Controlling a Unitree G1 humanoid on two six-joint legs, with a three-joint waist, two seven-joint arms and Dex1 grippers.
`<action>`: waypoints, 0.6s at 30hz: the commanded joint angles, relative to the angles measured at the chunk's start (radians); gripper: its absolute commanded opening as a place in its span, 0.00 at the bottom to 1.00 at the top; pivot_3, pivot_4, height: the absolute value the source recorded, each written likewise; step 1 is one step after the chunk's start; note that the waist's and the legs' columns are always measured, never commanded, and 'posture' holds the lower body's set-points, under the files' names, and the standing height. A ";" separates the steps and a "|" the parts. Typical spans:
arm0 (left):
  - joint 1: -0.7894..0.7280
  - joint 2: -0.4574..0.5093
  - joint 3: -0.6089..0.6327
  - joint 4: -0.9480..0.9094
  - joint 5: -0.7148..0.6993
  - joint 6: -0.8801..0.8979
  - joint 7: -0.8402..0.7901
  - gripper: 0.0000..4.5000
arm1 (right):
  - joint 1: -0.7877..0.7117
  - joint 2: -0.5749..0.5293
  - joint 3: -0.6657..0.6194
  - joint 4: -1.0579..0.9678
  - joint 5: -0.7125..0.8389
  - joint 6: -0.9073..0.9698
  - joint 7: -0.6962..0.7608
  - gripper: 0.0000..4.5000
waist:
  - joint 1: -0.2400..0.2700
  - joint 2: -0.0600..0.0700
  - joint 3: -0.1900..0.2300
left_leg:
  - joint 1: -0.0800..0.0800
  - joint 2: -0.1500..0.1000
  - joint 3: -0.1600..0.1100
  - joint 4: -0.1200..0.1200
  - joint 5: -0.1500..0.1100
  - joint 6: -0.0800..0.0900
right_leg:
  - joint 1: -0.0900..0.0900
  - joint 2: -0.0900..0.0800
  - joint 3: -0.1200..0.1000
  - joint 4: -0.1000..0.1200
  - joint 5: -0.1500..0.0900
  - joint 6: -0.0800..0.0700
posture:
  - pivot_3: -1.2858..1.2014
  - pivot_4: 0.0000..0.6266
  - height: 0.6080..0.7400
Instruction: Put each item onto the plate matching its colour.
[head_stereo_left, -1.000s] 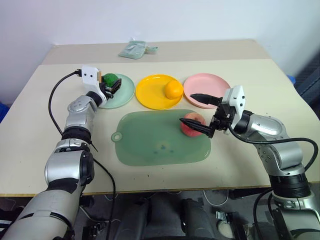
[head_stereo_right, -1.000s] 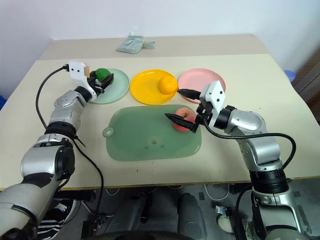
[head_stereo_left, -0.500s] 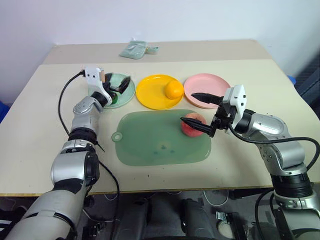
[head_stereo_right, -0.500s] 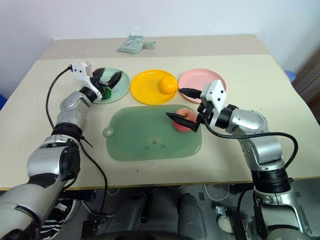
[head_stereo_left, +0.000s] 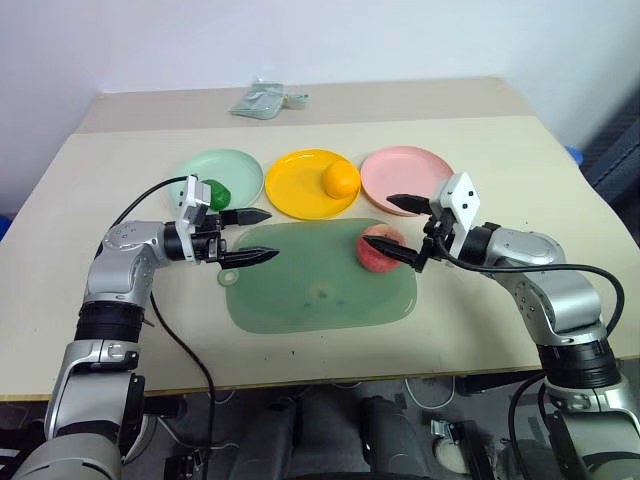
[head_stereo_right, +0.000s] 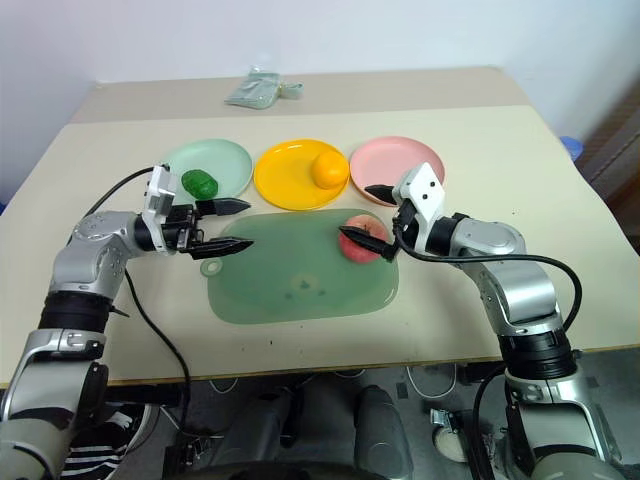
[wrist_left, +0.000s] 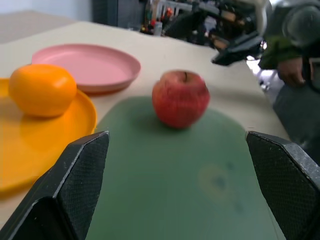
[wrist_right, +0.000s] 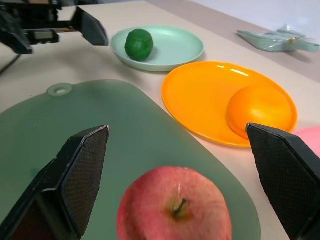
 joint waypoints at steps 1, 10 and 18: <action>0.029 0.024 0.017 -0.123 -0.037 0.043 0.019 0.99 | -0.007 0.006 0.028 0.011 -0.035 -0.013 0.004 1.00 | 0.004 0.000 0.000 | 0.000 0.000 0.000 0.000 0.000 0.000 | 0.000 0.000 0.000 0.000 0.000 0.000 | 0.52 0.24 1.00; 0.186 0.058 0.066 -0.321 -0.111 0.080 0.061 0.99 | -0.032 0.018 0.068 0.095 -0.124 -0.031 -0.018 1.00 | 0.006 0.000 0.000 | 0.000 0.000 0.001 0.000 0.000 0.000 | 0.000 0.000 0.000 0.000 0.000 0.000 | 0.52 0.24 1.00; 0.201 0.067 0.082 -0.322 -0.161 0.083 0.044 0.99 | -0.021 0.006 0.090 0.124 -0.153 -0.010 0.021 1.00 | 0.008 0.000 0.000 | 0.000 0.000 0.001 0.000 0.000 0.000 | 0.000 0.000 0.000 -0.001 0.000 0.000 | 0.52 0.24 1.00</action>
